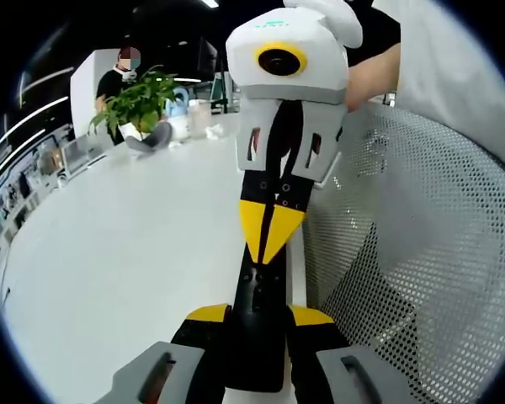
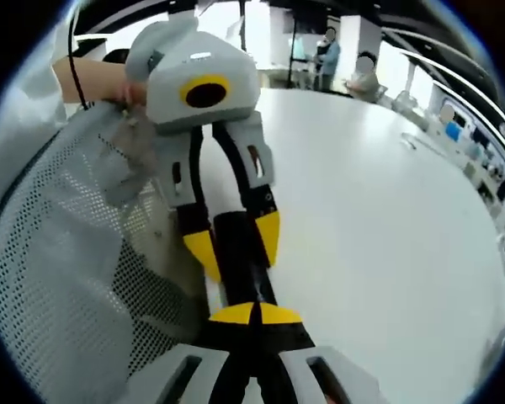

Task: Press the specified remote control buttons in sequence, fully releasing each button before pressing the next.

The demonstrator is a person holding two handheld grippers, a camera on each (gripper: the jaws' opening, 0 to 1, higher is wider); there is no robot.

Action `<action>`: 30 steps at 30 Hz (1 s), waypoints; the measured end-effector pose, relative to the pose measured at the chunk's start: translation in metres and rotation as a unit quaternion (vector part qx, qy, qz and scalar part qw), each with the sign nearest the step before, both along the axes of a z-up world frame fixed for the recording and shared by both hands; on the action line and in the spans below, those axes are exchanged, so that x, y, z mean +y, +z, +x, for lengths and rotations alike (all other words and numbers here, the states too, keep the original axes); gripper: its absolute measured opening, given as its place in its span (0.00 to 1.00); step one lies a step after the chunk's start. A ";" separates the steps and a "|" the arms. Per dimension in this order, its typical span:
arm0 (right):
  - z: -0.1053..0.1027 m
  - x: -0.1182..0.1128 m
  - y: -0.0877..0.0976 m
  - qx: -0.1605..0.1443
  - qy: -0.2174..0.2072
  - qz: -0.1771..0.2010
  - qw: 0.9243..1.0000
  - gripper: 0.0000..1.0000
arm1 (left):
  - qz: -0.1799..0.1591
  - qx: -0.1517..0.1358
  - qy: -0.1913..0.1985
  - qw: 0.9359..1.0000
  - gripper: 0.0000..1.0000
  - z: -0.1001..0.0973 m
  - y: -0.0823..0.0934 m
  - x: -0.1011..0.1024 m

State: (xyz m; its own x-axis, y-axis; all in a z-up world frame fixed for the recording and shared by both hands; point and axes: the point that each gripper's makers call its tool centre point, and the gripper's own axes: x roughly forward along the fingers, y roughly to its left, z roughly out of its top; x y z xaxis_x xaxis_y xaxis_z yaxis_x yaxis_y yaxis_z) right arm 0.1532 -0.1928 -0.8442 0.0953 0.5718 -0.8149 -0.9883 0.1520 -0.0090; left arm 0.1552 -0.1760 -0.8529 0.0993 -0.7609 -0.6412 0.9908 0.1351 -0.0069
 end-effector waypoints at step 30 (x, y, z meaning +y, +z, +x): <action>-0.011 0.006 0.002 -0.025 0.039 -0.007 0.999 0.00 | 0.000 0.001 0.002 1.000 0.26 0.000 0.000 0.000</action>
State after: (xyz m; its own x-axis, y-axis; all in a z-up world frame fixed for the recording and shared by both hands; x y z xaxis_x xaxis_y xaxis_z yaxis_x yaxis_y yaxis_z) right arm 0.1422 -0.1866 -0.8420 0.0921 0.5673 -0.8183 -0.9954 0.0746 -0.0603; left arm 0.1552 -0.1761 -0.8527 0.1007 -0.7607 -0.6412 0.9904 0.1381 -0.0083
